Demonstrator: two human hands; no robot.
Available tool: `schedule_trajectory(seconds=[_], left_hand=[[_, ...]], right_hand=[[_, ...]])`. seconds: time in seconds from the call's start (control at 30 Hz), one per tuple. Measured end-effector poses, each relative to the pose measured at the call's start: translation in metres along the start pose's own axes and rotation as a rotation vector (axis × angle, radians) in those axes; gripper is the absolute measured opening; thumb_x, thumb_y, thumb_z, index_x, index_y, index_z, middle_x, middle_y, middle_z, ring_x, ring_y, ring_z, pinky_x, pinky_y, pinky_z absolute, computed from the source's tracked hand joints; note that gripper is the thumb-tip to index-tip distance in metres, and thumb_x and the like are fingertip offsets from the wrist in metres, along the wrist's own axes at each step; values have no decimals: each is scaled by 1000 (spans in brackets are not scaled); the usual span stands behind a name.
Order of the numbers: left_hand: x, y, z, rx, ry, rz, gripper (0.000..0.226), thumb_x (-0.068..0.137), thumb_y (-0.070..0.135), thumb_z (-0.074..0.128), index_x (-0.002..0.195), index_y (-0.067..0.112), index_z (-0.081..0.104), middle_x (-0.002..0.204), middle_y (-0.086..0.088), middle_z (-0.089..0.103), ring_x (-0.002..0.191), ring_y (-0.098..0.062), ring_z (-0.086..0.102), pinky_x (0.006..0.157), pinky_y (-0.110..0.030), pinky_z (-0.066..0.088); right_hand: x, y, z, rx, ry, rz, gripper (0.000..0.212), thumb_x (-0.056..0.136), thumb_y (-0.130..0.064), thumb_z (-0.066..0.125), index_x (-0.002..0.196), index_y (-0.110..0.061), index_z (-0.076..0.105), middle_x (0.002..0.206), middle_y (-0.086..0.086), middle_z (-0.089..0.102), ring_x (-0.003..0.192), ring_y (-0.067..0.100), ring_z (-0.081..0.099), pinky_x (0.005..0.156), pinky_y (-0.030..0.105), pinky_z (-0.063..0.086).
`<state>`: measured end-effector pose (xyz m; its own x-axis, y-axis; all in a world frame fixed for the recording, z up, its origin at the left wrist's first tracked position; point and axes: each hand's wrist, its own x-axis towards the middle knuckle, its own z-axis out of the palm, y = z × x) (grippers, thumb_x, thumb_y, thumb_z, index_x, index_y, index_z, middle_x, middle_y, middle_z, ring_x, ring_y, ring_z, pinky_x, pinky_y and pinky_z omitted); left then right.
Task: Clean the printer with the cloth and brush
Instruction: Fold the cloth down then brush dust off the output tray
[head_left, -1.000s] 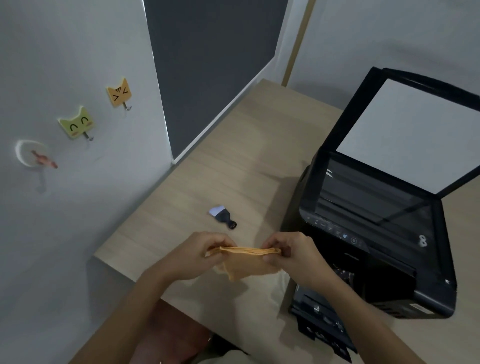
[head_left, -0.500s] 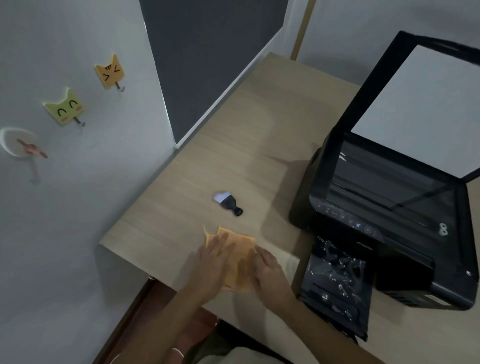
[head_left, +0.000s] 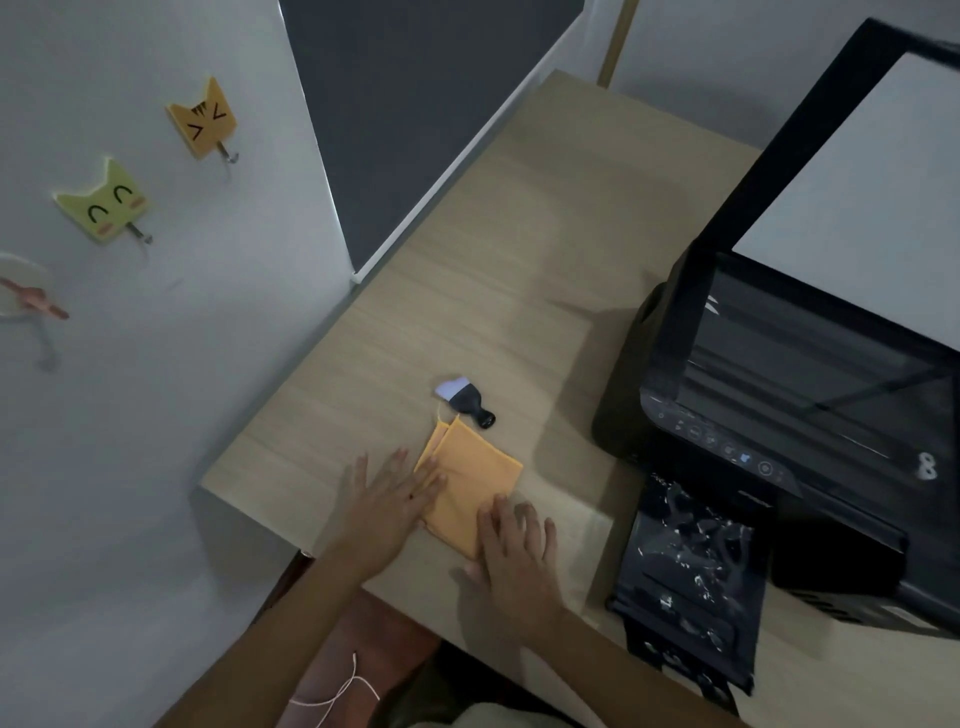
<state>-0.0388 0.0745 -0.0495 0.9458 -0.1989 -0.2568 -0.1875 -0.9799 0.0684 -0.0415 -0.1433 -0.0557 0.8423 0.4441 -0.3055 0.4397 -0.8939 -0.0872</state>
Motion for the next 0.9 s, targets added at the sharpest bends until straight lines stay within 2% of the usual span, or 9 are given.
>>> schedule_trajectory(seconds=[0.07,0.17,0.27,0.37,0.5,0.67,0.8,0.87,0.9], left_hand=[[7,-6,-12,18,-93,-20,74,50,41,88,119,33,64,144,7,52,124,-37,56,111,-58,-14],[12,8,-24,28,-147,-36,46,65,60,61,93,26,73,138,-3,58,134,-38,44,112,-56,-18],[21,39,-18,-68,-90,-27,69,77,56,43,119,6,64,145,-17,49,141,-35,33,112,-61,6],[16,50,-5,-100,-88,-56,70,79,50,39,123,0,61,138,-18,56,135,-34,41,102,-59,36],[-1,41,21,-160,-117,-115,72,90,55,35,146,9,38,157,-7,32,146,-25,27,107,-56,24],[0,36,34,-173,-119,-144,75,90,59,32,148,12,30,158,-8,27,147,-26,16,105,-63,22],[7,36,29,-188,-212,-189,83,88,65,19,152,12,12,163,-6,4,147,-20,-15,106,-71,18],[14,43,13,-205,-306,-228,81,92,58,26,152,14,-6,160,-3,-21,143,-21,-31,110,-69,1],[19,48,6,-217,-338,-267,80,94,50,36,153,14,-3,161,-6,-20,145,-27,-26,110,-69,-2]], right_hand=[[19,-2,-17,65,52,-4,52,89,-55,30,96,-21,69,101,7,67,103,31,51,93,58,42],[58,7,-41,212,143,69,29,84,-25,40,82,-17,68,85,6,65,86,32,61,88,47,39],[101,15,-64,351,158,154,21,88,-10,47,102,-6,62,102,17,60,95,37,58,82,40,43],[137,15,-73,407,64,221,23,93,-15,46,113,-3,50,117,18,49,107,37,50,82,40,42],[158,11,-72,367,-47,192,34,94,-32,48,117,-7,43,119,16,43,109,34,45,80,40,41],[162,17,-68,327,-103,134,28,95,-14,46,119,0,41,121,22,47,109,37,51,81,36,40],[122,46,-101,540,-62,102,22,95,-14,42,104,4,52,99,27,63,90,41,60,66,35,35],[79,68,-124,624,-2,43,17,94,-13,43,98,-3,56,84,17,63,77,34,60,62,34,37],[53,82,-135,654,23,37,15,94,-14,44,97,-8,57,78,8,60,70,24,58,61,32,39]])
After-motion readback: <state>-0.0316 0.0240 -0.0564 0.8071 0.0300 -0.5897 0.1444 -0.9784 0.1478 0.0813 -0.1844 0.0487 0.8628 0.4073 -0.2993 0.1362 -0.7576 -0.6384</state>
